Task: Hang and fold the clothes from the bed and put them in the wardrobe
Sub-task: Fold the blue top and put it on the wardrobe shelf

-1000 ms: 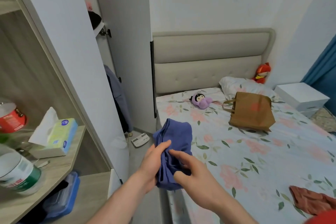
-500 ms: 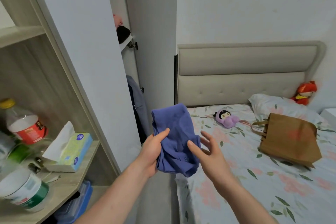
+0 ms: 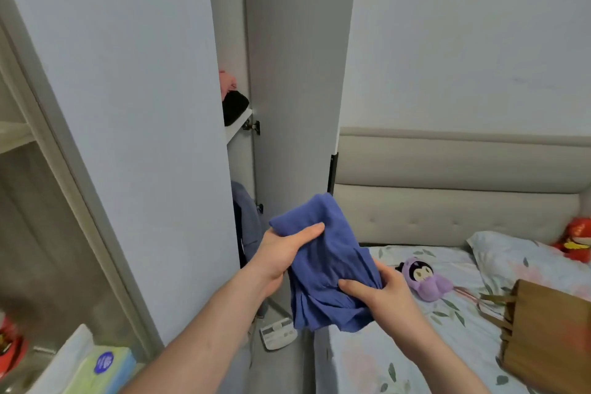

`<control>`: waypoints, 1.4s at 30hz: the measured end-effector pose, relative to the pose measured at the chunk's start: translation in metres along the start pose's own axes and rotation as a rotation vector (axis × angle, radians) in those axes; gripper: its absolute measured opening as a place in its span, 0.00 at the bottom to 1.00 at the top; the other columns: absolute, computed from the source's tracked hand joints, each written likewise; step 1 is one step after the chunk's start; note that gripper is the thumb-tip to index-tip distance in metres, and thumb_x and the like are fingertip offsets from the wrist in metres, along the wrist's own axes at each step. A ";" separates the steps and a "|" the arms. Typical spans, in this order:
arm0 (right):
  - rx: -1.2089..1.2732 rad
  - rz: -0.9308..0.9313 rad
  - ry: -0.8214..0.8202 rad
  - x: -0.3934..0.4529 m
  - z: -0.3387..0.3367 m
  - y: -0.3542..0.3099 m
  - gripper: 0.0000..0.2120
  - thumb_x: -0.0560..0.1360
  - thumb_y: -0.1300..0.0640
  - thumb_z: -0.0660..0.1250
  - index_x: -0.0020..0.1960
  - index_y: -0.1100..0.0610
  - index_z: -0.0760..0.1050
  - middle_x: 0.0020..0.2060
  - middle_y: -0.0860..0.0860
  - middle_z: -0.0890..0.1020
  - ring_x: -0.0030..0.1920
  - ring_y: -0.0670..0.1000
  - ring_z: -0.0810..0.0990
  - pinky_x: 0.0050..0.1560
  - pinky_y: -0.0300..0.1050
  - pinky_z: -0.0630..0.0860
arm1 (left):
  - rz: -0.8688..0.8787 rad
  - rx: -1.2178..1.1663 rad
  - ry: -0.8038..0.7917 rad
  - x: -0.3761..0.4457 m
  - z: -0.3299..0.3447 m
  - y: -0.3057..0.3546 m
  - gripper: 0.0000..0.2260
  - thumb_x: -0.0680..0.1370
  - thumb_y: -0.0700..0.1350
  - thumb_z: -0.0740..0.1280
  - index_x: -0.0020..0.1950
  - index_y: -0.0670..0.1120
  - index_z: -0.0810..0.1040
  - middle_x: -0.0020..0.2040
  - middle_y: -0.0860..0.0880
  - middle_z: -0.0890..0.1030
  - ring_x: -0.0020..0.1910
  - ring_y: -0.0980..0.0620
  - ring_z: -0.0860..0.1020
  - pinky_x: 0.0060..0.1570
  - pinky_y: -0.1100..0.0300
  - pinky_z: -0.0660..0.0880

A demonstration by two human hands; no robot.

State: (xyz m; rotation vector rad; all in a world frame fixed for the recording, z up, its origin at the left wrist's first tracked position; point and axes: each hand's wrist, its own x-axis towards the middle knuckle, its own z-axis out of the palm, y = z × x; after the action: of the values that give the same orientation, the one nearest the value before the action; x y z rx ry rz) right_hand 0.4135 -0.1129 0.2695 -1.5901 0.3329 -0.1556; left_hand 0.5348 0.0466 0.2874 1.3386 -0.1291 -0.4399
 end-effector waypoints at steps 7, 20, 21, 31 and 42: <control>0.225 -0.003 0.068 0.112 0.023 -0.029 0.17 0.71 0.63 0.77 0.58 0.54 0.82 0.51 0.52 0.87 0.51 0.55 0.87 0.56 0.56 0.81 | 0.075 -0.113 0.171 0.100 -0.024 0.044 0.18 0.73 0.49 0.78 0.61 0.46 0.81 0.55 0.50 0.86 0.55 0.51 0.84 0.59 0.51 0.80; 0.347 0.025 -0.063 0.256 0.042 -0.074 0.18 0.75 0.63 0.73 0.63 0.56 0.78 0.56 0.55 0.86 0.55 0.60 0.85 0.58 0.59 0.80 | 0.148 -0.250 0.331 0.205 -0.037 0.114 0.15 0.76 0.46 0.75 0.61 0.44 0.80 0.53 0.48 0.85 0.51 0.50 0.84 0.43 0.58 0.79; 0.359 0.021 -0.064 0.271 0.043 -0.077 0.18 0.74 0.63 0.73 0.63 0.57 0.78 0.56 0.56 0.86 0.55 0.60 0.86 0.59 0.58 0.80 | 0.157 -0.254 0.349 0.215 -0.040 0.116 0.15 0.76 0.46 0.75 0.61 0.44 0.80 0.53 0.48 0.85 0.51 0.50 0.84 0.44 0.57 0.79; 0.138 -0.042 -0.357 0.424 0.054 -0.101 0.29 0.65 0.53 0.81 0.64 0.52 0.79 0.56 0.49 0.86 0.56 0.51 0.86 0.55 0.49 0.79 | 0.296 -0.150 0.464 0.313 -0.057 0.153 0.10 0.78 0.45 0.73 0.58 0.46 0.83 0.52 0.49 0.87 0.51 0.50 0.85 0.53 0.51 0.82; -0.012 -0.319 -0.717 0.512 0.121 -0.160 0.18 0.76 0.57 0.72 0.66 0.51 0.78 0.59 0.47 0.85 0.60 0.48 0.83 0.60 0.43 0.80 | 0.386 -0.102 0.579 0.353 -0.086 0.190 0.12 0.77 0.45 0.74 0.59 0.45 0.82 0.51 0.48 0.87 0.50 0.49 0.86 0.51 0.51 0.83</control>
State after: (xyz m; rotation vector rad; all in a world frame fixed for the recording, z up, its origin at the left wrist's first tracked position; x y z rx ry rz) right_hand 0.9534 -0.1514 0.3679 -1.5941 -0.4781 0.1764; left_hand 0.9304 0.0214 0.3932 1.2562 0.1155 0.2691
